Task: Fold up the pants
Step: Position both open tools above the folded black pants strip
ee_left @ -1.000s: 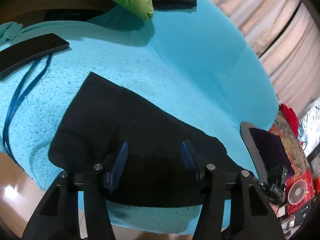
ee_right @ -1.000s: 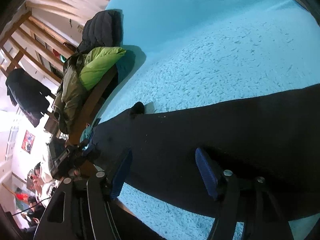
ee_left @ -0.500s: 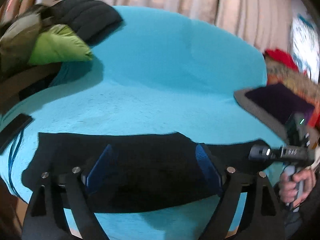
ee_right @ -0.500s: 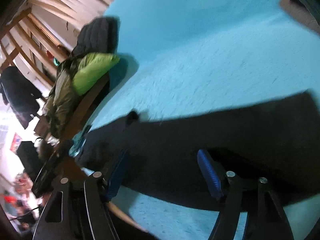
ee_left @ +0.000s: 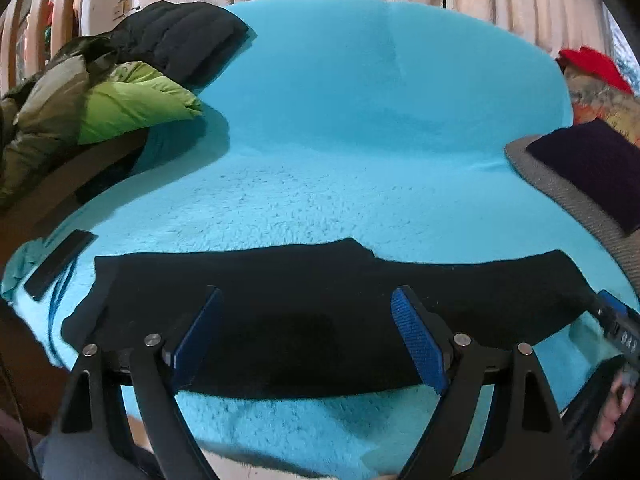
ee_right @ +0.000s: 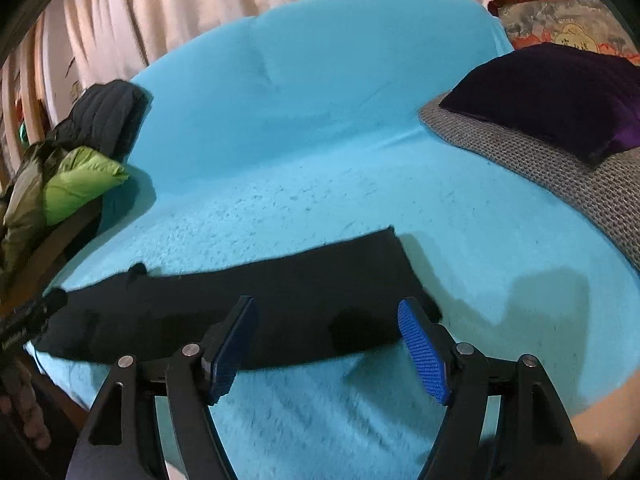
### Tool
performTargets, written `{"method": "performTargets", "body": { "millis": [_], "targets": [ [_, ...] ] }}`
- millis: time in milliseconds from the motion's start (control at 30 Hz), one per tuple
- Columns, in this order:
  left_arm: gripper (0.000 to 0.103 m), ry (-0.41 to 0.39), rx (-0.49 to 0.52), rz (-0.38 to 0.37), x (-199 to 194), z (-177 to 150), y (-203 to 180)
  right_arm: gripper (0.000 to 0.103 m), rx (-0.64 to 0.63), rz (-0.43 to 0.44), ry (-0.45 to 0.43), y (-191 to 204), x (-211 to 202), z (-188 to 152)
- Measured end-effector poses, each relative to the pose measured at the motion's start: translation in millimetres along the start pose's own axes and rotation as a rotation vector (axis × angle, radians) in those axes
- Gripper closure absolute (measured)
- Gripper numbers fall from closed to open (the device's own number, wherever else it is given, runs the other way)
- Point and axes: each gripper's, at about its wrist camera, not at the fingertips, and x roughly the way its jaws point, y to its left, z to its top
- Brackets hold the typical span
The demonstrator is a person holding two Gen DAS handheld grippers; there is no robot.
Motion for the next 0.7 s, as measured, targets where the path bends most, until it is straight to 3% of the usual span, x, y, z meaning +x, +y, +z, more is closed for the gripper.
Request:
{"method": "performTargets", "body": {
  "millis": [233, 467, 700],
  "targets": [
    [0.017, 0.030, 0.000, -0.014, 7.7, -19.7, -2.8, 0.025, -0.055, 0.005, -0.009, 14.2, -11.4, -17.0],
    [0.017, 0.093, -0.103, -0.108, 31.3, -28.8, 1.4, 0.023, -0.087, -0.021, -0.020, 20.3, -15.2, -23.2],
    [0.017, 0.082, -0.121, -0.059, 28.0, -30.8, 5.0, 0.021, -0.075, 0.006, 0.053, 21.9, -8.4, -30.0]
  ]
}}
